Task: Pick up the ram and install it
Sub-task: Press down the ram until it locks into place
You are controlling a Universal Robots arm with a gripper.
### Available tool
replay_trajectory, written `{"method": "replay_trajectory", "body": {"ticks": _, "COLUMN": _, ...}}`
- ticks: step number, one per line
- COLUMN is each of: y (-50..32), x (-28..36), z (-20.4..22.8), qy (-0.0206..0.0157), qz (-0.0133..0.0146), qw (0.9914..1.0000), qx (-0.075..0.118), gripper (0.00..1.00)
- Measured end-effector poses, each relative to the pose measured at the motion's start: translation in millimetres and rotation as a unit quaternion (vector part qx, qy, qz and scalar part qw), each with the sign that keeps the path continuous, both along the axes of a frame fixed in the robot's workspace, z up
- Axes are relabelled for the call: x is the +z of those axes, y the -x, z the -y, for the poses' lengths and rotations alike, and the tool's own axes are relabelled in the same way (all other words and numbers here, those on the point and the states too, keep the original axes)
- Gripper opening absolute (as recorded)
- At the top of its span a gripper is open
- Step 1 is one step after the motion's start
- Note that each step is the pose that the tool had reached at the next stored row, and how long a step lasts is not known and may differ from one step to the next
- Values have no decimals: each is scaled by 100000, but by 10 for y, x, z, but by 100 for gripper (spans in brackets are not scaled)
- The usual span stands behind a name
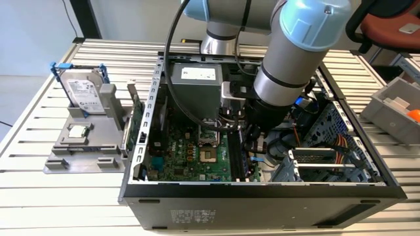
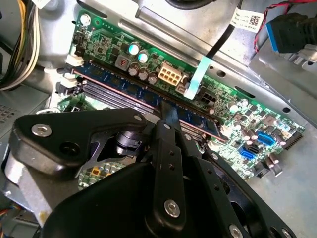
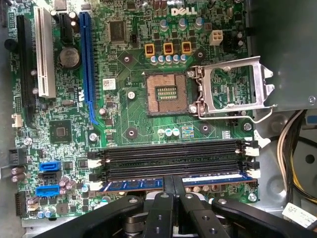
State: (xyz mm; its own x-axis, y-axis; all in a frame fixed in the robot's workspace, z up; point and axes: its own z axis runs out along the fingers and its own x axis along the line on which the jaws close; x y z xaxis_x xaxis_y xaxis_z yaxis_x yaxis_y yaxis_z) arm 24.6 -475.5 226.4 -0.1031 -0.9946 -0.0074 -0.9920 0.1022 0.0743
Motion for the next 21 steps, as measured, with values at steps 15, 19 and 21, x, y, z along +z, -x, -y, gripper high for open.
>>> {"method": "replay_trajectory", "body": {"ticks": 15, "y": 0, "x": 205, "z": -2, "qy": -17, "qz": -131, "qw": 100000, "qx": -2, "gripper": 0}}
{"method": "replay_trajectory", "body": {"ticks": 19, "y": 0, "x": 387, "z": -2, "qy": -13, "qz": -131, "qw": 100000, "qx": -1, "gripper": 0}}
{"method": "replay_trajectory", "body": {"ticks": 21, "y": 0, "x": 471, "z": -2, "qy": -10, "qz": -133, "qw": 100000, "qx": 0, "gripper": 0}}
